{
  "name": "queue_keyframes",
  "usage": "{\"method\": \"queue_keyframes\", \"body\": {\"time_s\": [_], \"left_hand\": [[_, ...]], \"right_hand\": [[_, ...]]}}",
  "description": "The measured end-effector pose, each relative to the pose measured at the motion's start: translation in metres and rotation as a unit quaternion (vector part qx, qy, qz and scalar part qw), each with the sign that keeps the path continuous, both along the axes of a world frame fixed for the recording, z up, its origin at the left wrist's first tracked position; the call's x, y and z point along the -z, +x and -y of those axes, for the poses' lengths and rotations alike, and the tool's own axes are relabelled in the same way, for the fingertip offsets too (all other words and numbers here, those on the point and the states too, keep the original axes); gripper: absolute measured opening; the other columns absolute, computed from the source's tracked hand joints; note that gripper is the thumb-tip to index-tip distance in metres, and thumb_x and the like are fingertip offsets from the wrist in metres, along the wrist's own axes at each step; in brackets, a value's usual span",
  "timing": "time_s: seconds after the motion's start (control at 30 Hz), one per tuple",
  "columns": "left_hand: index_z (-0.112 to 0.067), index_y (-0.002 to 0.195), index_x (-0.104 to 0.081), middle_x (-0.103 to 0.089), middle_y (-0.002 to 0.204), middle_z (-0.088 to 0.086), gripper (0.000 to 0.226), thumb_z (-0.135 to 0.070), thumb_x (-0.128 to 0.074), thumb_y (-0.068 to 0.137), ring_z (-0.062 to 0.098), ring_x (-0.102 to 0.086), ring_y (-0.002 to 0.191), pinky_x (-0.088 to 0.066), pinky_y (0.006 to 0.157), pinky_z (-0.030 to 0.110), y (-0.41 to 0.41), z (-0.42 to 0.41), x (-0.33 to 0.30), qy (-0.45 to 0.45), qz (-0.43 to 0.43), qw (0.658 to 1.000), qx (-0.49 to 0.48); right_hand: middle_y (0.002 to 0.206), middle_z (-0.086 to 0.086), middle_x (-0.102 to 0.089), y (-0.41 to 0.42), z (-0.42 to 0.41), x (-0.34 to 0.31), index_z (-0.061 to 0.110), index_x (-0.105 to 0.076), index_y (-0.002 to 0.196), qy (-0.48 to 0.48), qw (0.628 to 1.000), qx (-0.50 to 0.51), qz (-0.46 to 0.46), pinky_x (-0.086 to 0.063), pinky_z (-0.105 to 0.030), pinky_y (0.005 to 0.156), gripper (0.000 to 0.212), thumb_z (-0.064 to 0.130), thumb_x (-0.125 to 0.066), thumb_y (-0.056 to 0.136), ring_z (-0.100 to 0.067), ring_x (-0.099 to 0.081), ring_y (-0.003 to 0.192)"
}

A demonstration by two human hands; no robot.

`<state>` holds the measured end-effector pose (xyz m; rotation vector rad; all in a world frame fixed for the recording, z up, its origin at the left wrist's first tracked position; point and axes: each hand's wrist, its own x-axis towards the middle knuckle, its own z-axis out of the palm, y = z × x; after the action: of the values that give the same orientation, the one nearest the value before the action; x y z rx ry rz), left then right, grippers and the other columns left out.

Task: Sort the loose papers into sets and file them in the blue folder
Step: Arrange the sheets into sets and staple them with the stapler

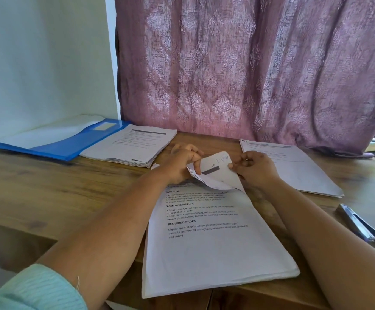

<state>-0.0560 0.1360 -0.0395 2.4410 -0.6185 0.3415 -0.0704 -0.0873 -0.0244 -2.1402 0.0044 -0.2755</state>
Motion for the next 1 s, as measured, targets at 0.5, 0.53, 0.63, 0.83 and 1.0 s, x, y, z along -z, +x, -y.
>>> {"method": "queue_keyframes", "body": {"time_s": [0.5,0.53,0.63,0.83,1.0], "left_hand": [[-0.033,0.057,-0.058,-0.065,0.106,0.006,0.044,0.003,-0.080,0.069,0.020,-0.061,0.105,-0.047,0.096,0.033,-0.003,0.001,0.000,-0.078,0.007,0.997,0.029],[-0.033,0.057,-0.059,-0.065,0.104,0.004,0.044,0.003,-0.081,0.068,0.021,-0.062,0.103,-0.048,0.094,0.034,-0.002,0.001,0.001,-0.085,0.003,0.996,0.027],[-0.023,0.070,-0.064,-0.062,0.099,0.001,0.030,-0.003,-0.087,0.064,0.019,-0.062,0.094,-0.049,0.081,0.028,0.000,0.003,0.001,-0.118,-0.032,0.992,0.001],[-0.034,0.095,-0.053,-0.057,0.086,-0.010,0.049,-0.015,-0.088,0.066,0.011,-0.056,0.081,-0.045,0.073,0.030,-0.002,0.000,0.000,-0.112,-0.061,0.992,-0.012],[-0.028,0.062,-0.064,-0.059,0.082,-0.010,0.032,-0.003,-0.084,0.067,0.004,-0.057,0.074,-0.048,0.078,0.029,-0.004,0.001,-0.003,-0.072,-0.038,0.997,0.016]], "right_hand": [[0.071,0.009,-0.063,-0.009,-0.001,-0.007,0.024,-0.061,0.081,-0.089,0.993,-0.062,0.047,-0.038,-0.017,0.060,0.028,0.023,-0.086,0.069,-0.008,-0.058,0.069],[0.074,0.008,-0.064,-0.008,-0.001,-0.005,0.025,-0.061,0.076,-0.098,0.991,-0.070,0.054,-0.040,-0.017,0.062,0.026,0.023,-0.086,0.069,-0.010,-0.059,0.072],[0.097,0.006,-0.063,-0.007,-0.002,-0.004,0.031,-0.063,0.066,-0.116,0.986,-0.097,0.073,-0.045,-0.023,0.078,0.024,0.020,-0.084,0.067,-0.013,-0.059,0.091],[0.097,0.002,-0.069,-0.014,-0.003,-0.008,0.013,-0.076,0.072,0.081,0.971,-0.219,-0.045,-0.045,-0.032,0.086,0.009,0.020,-0.075,0.065,-0.018,-0.060,0.100],[0.076,0.003,-0.067,-0.003,0.005,-0.005,0.021,-0.069,0.077,-0.031,0.999,-0.014,0.010,-0.048,-0.026,0.072,0.019,0.037,-0.069,0.086,-0.016,-0.060,0.078]]}}
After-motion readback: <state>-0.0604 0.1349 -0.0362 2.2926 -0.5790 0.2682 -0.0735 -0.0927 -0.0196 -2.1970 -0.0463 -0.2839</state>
